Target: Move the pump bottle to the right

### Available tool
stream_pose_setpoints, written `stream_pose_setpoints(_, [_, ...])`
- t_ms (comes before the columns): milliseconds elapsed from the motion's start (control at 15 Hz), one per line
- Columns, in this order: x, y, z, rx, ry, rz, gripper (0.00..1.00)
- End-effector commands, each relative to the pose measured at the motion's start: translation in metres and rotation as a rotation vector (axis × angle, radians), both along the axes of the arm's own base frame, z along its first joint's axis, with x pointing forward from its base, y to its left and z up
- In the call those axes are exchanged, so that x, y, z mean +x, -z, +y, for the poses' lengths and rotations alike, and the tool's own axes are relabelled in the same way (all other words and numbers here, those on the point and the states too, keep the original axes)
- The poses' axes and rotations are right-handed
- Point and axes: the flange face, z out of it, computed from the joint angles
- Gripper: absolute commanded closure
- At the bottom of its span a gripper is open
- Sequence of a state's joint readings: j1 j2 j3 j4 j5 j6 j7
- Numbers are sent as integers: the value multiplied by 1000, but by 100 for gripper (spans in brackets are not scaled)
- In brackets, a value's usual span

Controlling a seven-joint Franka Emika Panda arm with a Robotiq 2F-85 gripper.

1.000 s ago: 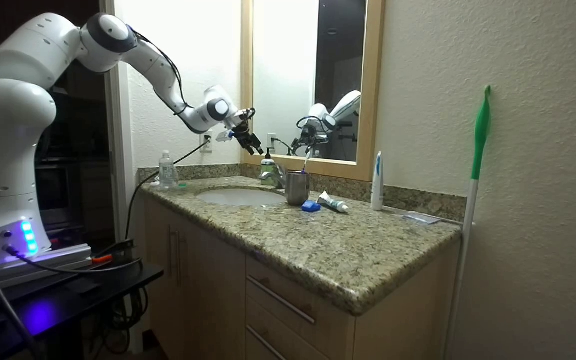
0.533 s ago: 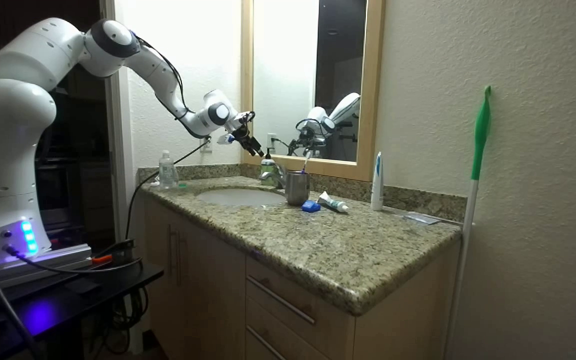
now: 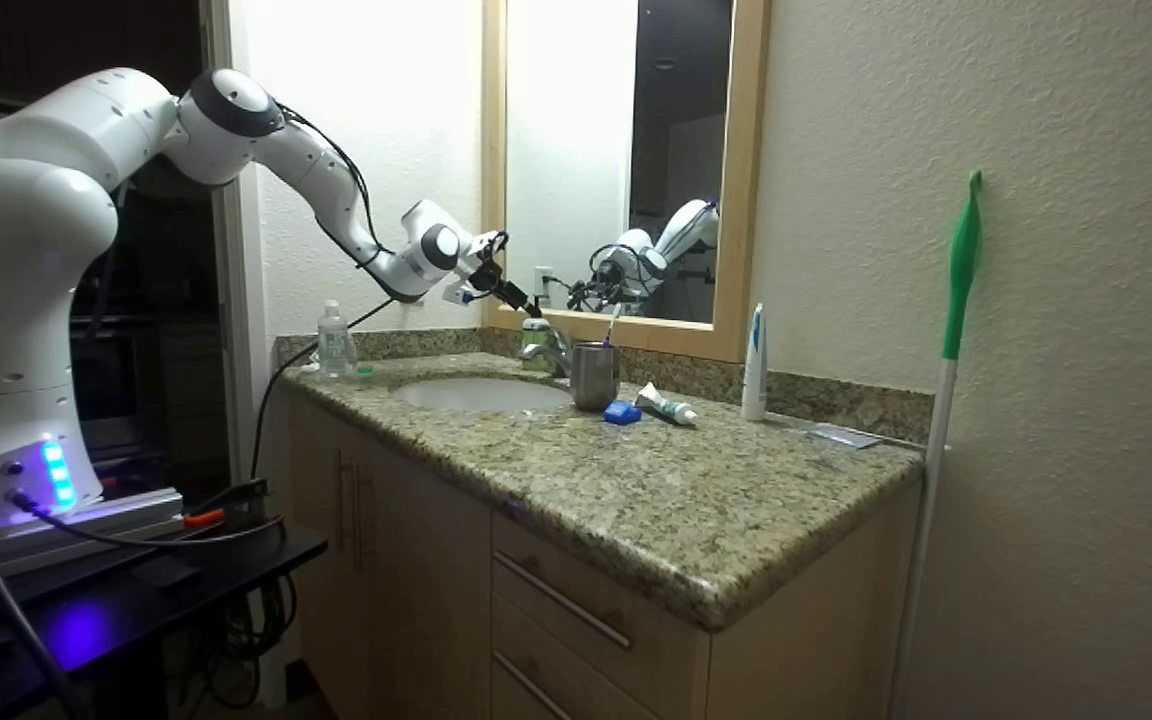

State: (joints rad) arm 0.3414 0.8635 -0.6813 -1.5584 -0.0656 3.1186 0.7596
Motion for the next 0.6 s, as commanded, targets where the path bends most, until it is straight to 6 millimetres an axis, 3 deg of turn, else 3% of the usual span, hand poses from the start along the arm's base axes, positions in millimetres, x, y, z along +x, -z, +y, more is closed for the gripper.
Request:
stream_pose_setpoints(0, [0,-1,-1,0,1,-1,0])
stream_pose_setpoints(267, [7,-1,-5,-47,7,-69,0])
stream_pose_setpoints(400, [10,-3,-8,-64,9,-91,27])
stream_pose_setpoints(533, [12,-2,-8,-63,19,-102,42])
